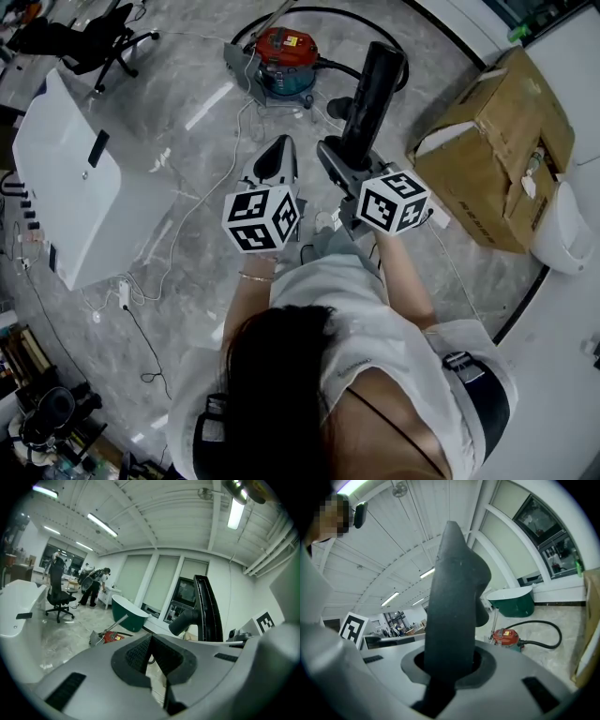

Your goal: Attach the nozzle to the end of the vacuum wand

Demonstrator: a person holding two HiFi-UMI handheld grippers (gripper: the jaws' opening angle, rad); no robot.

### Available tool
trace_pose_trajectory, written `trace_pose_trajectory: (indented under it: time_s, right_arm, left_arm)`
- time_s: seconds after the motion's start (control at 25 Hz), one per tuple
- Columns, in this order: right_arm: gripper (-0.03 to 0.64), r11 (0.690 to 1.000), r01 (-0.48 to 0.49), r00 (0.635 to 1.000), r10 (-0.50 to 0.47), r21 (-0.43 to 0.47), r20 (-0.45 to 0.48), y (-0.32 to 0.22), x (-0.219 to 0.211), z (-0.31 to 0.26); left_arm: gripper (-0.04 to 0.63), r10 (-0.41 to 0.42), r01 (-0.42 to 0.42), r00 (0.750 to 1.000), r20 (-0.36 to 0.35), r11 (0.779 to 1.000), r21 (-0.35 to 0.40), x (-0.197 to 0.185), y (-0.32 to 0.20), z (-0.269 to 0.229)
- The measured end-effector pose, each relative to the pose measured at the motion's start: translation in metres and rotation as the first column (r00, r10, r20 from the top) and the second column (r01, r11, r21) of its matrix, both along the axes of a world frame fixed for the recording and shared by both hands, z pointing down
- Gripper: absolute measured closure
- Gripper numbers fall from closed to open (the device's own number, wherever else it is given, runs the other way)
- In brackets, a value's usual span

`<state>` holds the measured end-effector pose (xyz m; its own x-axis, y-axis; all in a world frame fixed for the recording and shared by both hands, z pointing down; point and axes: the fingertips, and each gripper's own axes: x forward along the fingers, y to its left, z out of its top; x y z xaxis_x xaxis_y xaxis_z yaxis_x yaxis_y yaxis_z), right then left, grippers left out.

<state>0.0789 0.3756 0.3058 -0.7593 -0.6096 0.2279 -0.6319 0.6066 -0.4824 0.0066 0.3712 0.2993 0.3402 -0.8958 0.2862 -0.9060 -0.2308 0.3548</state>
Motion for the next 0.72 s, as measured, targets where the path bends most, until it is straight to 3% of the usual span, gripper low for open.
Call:
trace_pose_trajectory:
  time_s: [0.72]
  right_arm:
    - [0.538,0.996,0.081,0.997,-0.08,-0.031,0.014,-0.085,0.037,0.009]
  left_arm:
    - [0.592,-0.072,0.073,0.997,0.03,0.997,-0.021,0.038,-0.083,0.002]
